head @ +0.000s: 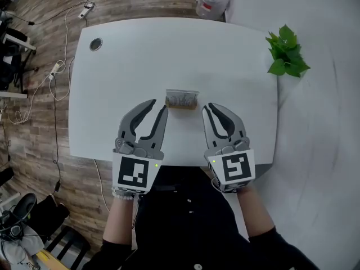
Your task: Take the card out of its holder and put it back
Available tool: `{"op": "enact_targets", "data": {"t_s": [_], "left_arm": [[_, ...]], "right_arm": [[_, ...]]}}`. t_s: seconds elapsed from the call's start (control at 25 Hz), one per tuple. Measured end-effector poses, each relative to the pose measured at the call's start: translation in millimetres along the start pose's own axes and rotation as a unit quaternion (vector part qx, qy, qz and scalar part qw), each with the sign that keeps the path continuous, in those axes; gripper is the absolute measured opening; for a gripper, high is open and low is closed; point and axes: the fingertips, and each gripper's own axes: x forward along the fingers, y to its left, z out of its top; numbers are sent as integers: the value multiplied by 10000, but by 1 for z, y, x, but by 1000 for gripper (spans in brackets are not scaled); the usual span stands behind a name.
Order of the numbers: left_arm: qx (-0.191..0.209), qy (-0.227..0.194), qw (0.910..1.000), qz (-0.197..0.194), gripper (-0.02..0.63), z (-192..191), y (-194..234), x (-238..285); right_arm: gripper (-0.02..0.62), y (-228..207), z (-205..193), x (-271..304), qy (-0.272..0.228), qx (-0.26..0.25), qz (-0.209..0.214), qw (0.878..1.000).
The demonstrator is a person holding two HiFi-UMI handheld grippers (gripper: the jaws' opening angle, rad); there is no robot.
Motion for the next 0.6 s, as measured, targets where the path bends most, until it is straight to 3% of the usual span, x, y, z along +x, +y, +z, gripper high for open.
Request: {"op": "enact_targets", "data": {"t_s": [0.08, 0.16, 0.6], "left_arm": [[96, -9, 9999, -134, 92, -7, 2, 7], [287, -71, 9992, -275, 97, -14, 3, 13], [271, 246, 9978, -554, 101, -50, 3, 36]], "right_arm": [[54, -1, -3, 7, 59, 49, -35, 10000], [110, -3, -8, 13, 112, 76, -56, 9999], [117, -3, -37, 43, 347, 204, -91, 9991]]}}
